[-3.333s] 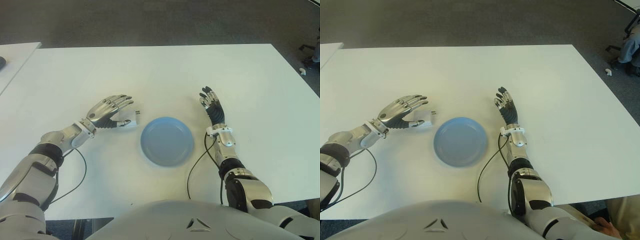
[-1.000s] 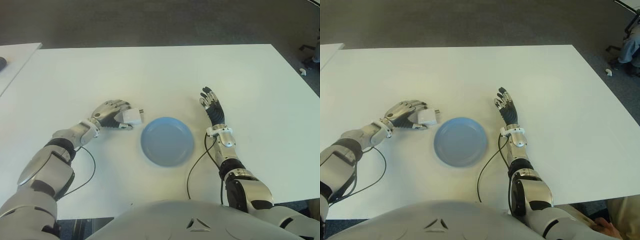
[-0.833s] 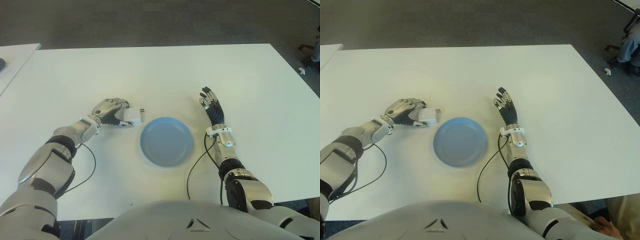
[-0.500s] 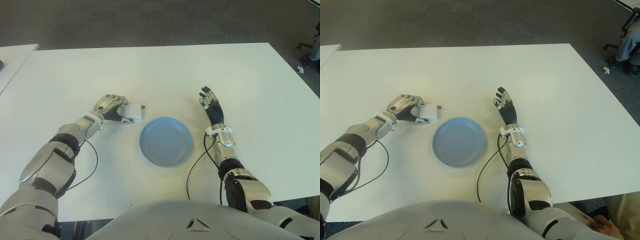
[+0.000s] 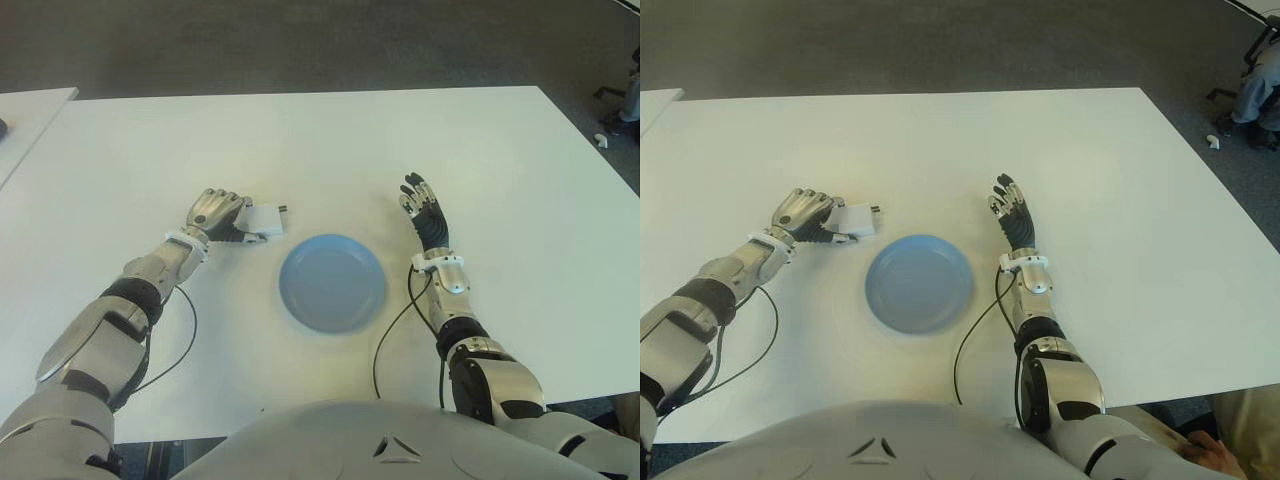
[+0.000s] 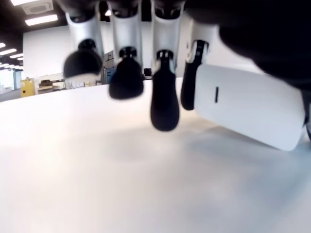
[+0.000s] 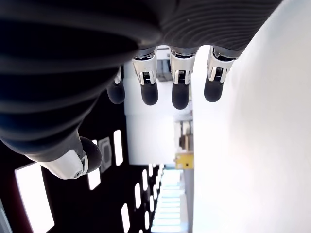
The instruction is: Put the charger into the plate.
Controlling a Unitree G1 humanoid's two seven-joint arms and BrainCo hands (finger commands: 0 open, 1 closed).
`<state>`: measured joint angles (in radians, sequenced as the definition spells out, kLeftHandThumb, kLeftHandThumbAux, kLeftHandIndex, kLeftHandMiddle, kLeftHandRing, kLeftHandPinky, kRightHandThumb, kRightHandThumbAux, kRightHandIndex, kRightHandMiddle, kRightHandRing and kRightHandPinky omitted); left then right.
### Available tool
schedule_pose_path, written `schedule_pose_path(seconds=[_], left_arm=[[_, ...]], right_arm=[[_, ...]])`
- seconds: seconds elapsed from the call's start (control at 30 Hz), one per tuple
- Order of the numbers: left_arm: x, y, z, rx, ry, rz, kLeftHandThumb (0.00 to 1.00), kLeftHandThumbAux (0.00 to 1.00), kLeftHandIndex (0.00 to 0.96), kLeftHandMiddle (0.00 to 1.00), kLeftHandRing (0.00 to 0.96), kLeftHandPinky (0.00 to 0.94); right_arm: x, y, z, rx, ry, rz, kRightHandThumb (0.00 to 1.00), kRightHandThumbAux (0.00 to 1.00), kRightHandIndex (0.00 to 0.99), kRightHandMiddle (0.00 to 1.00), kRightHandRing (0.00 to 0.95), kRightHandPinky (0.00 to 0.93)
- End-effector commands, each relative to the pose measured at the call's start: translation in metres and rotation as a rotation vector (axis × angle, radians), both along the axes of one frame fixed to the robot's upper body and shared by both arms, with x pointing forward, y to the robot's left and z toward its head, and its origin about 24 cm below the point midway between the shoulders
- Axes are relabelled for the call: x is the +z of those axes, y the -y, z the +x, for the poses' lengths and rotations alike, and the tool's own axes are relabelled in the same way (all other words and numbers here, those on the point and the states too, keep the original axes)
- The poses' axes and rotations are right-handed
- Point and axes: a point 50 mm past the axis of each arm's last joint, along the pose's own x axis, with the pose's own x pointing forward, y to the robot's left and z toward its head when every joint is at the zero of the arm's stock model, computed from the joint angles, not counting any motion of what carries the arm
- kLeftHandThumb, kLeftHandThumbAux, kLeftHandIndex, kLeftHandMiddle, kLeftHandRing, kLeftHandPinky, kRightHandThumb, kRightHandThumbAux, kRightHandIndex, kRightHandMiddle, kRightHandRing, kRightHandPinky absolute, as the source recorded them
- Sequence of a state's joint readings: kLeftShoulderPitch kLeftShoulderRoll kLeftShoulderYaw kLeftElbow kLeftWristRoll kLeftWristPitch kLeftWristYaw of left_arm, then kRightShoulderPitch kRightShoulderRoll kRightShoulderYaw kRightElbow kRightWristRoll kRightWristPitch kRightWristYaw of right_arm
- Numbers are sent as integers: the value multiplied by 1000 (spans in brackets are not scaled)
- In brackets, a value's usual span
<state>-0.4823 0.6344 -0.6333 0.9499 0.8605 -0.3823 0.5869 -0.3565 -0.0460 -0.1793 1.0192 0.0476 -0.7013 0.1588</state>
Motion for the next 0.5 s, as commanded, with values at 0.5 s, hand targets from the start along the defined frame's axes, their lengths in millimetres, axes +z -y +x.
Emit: schedule_pose_path(seconds=[0.5], left_arm=[[-2, -7, -13, 17, -53, 7, 742, 694, 444, 856, 845, 845]], right_arm=[[-82, -1, -77, -72, -456, 58, 0, 527, 24, 116, 104, 96]])
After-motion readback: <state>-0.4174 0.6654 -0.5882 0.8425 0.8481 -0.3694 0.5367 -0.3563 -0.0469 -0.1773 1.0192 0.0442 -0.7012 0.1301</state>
